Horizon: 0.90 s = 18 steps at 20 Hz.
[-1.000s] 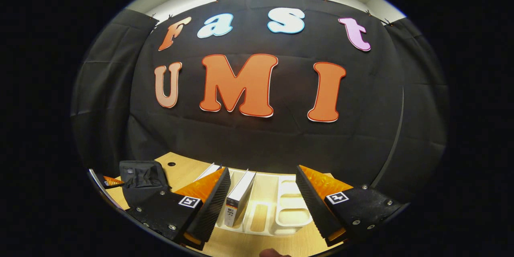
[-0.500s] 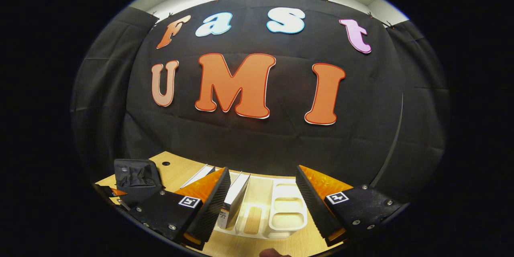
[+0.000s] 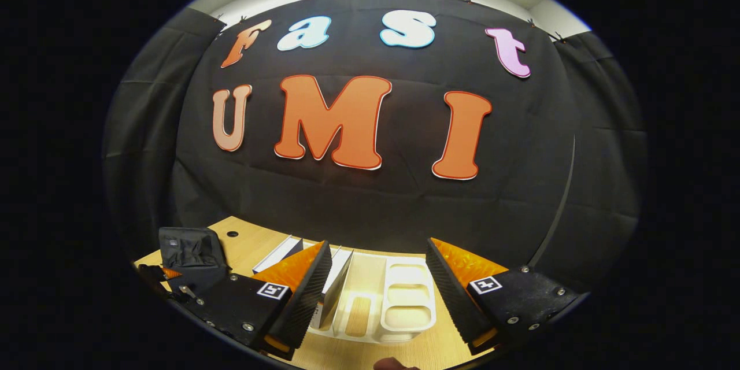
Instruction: Open the schoolbag, grab two books from the bookshelf and put them into the schoolbag.
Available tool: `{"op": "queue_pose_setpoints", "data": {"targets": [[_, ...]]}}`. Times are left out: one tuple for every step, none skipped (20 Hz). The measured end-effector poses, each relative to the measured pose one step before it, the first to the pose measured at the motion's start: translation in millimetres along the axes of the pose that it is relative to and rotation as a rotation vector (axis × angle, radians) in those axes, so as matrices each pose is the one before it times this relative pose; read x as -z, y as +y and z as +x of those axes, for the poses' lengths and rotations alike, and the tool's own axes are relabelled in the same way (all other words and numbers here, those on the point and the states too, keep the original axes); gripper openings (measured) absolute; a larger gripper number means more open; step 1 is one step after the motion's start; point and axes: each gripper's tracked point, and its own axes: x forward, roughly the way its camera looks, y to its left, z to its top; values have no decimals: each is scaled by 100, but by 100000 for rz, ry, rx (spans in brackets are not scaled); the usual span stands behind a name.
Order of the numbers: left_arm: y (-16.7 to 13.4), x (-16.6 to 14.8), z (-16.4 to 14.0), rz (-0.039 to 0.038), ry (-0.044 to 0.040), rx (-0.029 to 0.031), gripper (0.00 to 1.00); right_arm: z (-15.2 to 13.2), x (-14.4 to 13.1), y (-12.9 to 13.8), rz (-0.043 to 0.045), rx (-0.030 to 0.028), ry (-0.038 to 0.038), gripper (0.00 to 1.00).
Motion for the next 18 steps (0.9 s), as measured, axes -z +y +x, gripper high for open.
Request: {"op": "queue_pose_setpoints", "data": {"targets": [[157, -29, 484, 64, 111, 117, 96, -51, -132, -166, -287, 408, -73, 98], [117, -42, 572, -84, 544, 314, 96, -35, -84, 90, -306, -142, -32, 98], [169, -13, 691, -13, 130, 8, 95, -105, -26, 199, -428, 263, -166, 98], [110, -27, 572, 462, 545, 500, 94, 6, -57, 30, -440, 263, -68, 98], [68, 99, 334, -407, 566, 790, 93, 10, -110, 197, -270, 63, 74, 98], [-46, -35, 425, -68, 436, 1057, 90, 7, -10, 198, -247, 424, 160, 98], [58, -120, 87, -235, -356, 848, 87, 22, -18, 43, -214, 342, 136, 98], [-87, -315, 128, 243, -311, 1301, 86, -32, -74, 51, -294, 688, 180, 98], [188, -147, -118, 230, -792, 916, 80, -125, 33, 68, -182, 421, 310, 98], [38, -399, 9, -454, -921, 1716, 74, 29, -43, 187, -203, 588, 312, 98], [276, -123, -362, -1077, -1147, 1376, 57, 146, 7, 171, -369, 700, 588, 98], [100, -222, -184, -1410, -84, 2438, 39, 97, 8, 163, -345, 571, 632, 97], [176, -86, -378, -1660, -400, 2337, 34, 79, 30, 64, -284, 829, 860, 97], [159, -278, -163, -1639, -392, 2301, 29, 25, 60, 258, -92, 310, 820, 97], [150, -276, -267, -1546, -524, 3173, 18, 127, -16, 298, -116, 680, 987, 97], [43, -204, -179, -890, -483, 4219, 14, 210, 21, 283, 19, 210, 963, 97], [-176, 17, -261, -1147, 381, 5459, 10, 81, 91, 391, -19, 279, 1104, 97], [205, 13, -392, -999, 612, 3175, 10, 129, -29, 520, -143, -262, 1009, 98]]}}
